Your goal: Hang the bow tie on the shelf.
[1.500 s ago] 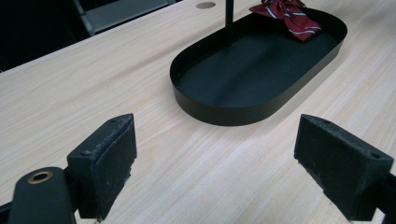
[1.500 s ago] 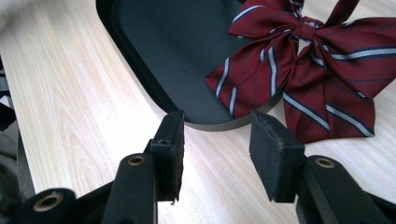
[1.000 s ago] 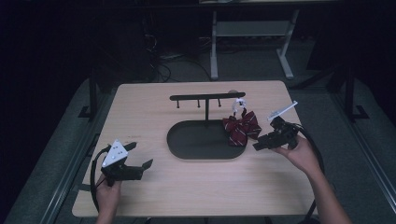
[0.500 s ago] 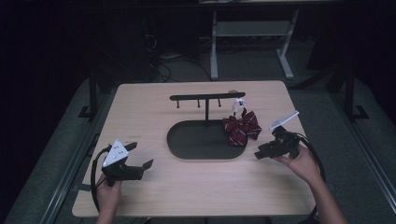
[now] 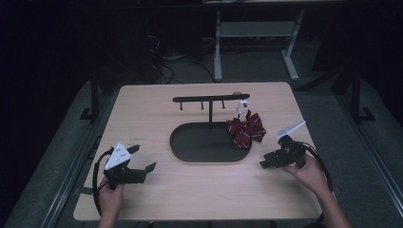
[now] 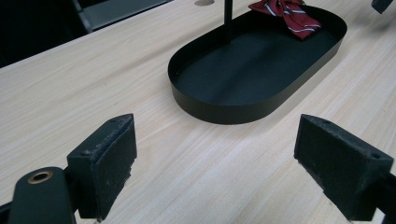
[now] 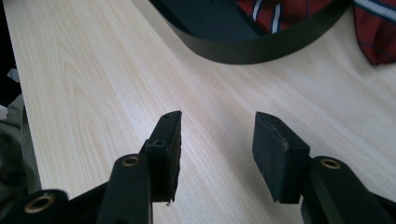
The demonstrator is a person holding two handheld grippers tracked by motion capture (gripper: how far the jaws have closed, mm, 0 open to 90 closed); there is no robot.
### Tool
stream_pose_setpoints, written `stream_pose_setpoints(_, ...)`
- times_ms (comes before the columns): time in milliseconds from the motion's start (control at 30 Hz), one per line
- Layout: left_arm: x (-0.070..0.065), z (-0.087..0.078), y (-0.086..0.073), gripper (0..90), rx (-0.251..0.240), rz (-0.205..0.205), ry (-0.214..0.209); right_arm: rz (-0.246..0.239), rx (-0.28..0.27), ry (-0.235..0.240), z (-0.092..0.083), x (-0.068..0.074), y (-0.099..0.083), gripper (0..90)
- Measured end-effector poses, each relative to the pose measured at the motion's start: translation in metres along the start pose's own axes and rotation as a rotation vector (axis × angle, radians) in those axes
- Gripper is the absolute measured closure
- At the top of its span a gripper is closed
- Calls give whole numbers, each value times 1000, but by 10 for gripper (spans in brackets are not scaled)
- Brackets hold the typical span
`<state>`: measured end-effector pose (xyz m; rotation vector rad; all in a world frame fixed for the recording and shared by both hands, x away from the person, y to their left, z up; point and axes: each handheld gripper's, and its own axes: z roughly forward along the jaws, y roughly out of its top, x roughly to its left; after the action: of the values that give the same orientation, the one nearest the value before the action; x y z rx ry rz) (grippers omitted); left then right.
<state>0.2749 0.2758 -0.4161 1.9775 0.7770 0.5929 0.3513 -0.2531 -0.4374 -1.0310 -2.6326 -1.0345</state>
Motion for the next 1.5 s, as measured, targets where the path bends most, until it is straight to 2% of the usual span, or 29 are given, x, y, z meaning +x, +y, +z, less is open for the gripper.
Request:
stream_pose_setpoints(267, -1, 1, 0, 130, 2, -12, -5, 9, -13, 0, 1, 5, -13, 505)
stream_pose_setpoints(433, 0, 2, 0, 129, 11, -1, -11, 12, -28, -1, 0, 7, -21, 497)
stream_pose_setpoints(667, -1, 3, -1, 129, 16, -13, -14, 18, -37, -2, -3, 11, -30, 484)
stream_pose_setpoints(833, -1, 4, -1, 130, 17, -6, -17, 14, -49, -7, -3, 13, -36, 469)
stream_pose_setpoints(1033, -2, 4, -1, 130, 21, -16, -18, 17, -70, -17, -5, 16, -44, 465)
stream_pose_setpoints(1500, -2, 7, -1, 130, 35, -2, -28, 33, -134, -34, -17, 25, -71, 438)
